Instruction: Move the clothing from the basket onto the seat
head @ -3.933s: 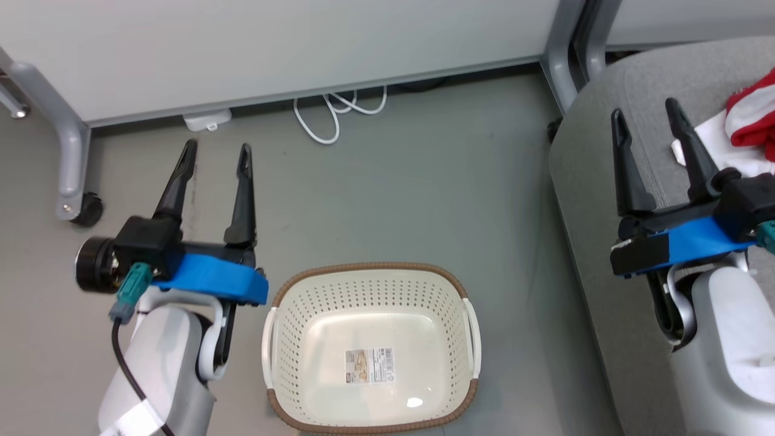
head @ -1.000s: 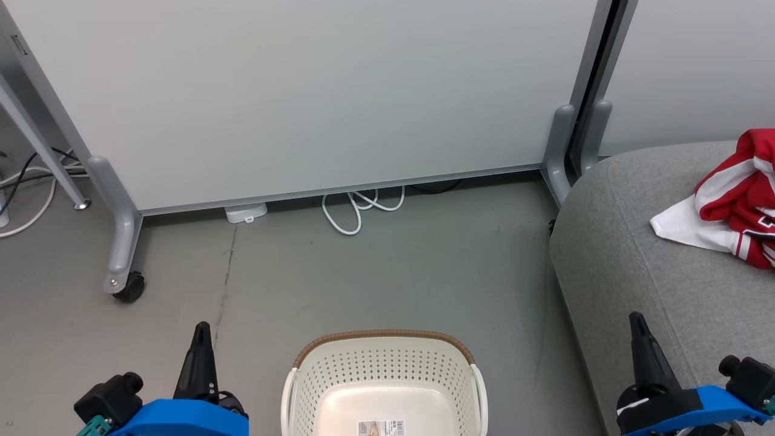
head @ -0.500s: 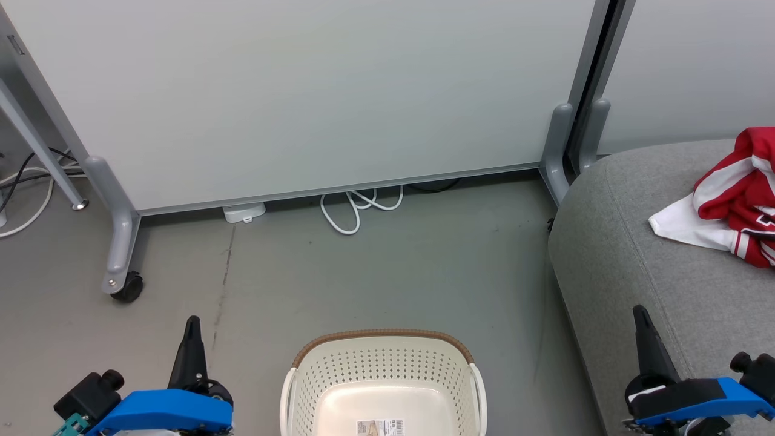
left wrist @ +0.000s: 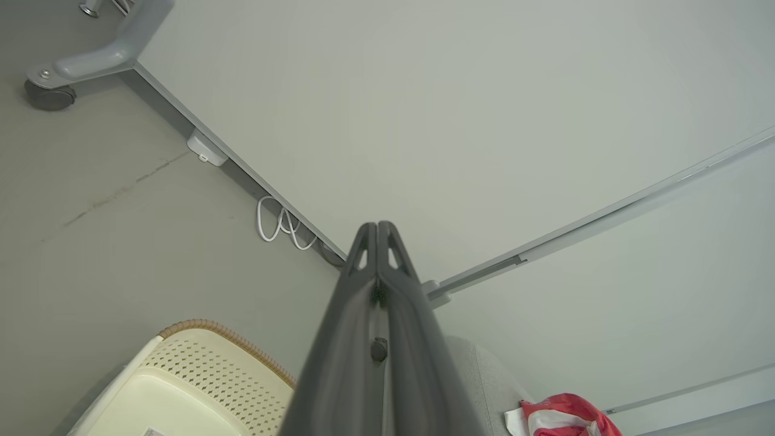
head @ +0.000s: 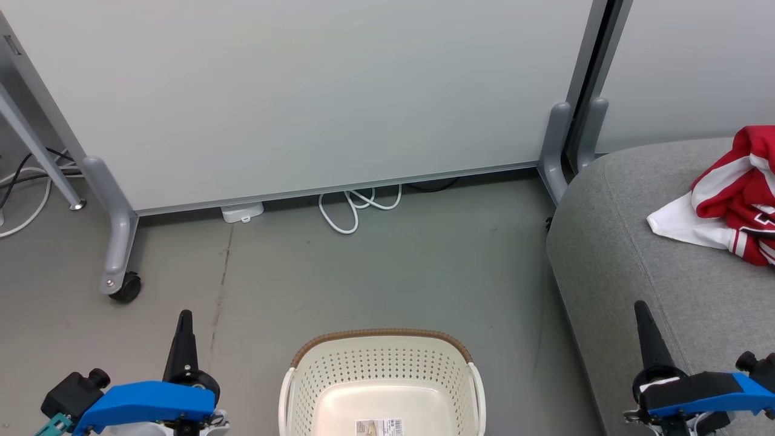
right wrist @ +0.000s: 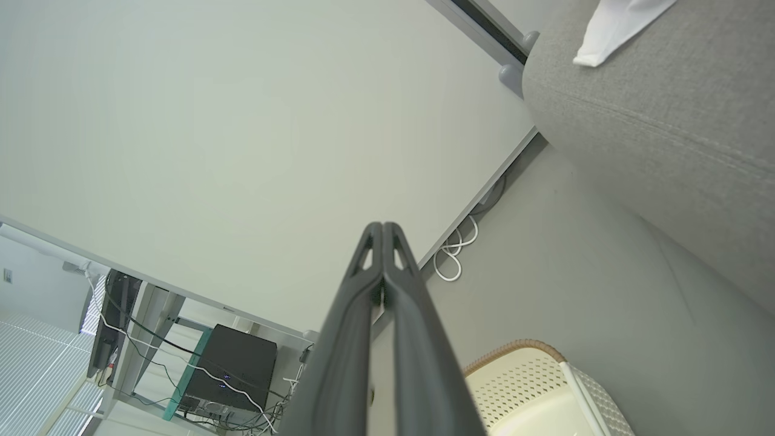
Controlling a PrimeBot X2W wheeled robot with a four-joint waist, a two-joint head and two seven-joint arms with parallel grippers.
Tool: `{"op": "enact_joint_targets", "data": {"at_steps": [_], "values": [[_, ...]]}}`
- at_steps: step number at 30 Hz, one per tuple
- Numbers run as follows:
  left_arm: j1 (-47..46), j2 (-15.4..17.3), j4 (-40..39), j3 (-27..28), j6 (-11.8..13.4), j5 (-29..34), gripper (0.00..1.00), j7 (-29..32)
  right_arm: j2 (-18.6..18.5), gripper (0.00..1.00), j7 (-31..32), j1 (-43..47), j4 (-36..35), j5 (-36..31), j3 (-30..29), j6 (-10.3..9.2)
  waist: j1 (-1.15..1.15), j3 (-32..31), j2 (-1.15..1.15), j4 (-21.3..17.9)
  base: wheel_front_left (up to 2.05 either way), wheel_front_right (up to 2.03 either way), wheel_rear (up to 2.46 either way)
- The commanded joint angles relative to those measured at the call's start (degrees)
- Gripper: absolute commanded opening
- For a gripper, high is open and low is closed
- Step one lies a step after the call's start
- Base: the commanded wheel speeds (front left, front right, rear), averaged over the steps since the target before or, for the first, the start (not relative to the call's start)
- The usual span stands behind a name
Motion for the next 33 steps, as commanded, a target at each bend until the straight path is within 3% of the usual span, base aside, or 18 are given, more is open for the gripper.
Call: {"op": "enact_joint_targets", "data": {"at_steps": [1,33], "values": [[-1.5,0.4,-0.8,0.3,-0.2,-1.4,0.0,0.3,-0.2,0.0,0.4,-1.6,-0.9,1.5,-0.2,0.02,0.0,0.0,0.0,0.0,0.0,0.0,0.0],[-3.0,0.3,-1.2,2.8,-0.4,-19.0,0.0,5.1,-0.3,0.0,5.0,-2.7,-1.0,19.4,-1.1,0.03,0.0,0.2,0.0,-0.5,0.0,0.0,0.0]]}}
